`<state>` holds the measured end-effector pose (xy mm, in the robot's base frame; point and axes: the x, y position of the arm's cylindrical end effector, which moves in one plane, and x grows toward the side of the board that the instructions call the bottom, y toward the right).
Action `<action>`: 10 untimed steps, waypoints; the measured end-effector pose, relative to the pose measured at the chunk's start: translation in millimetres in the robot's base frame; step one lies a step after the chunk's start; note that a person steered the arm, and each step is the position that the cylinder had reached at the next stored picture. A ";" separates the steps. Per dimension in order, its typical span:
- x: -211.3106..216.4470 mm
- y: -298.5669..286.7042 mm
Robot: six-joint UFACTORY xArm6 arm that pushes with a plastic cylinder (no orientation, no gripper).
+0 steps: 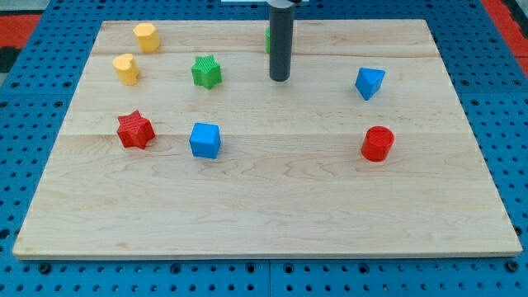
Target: Move your arm towards the center left
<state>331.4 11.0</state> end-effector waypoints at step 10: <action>85.9 -252.1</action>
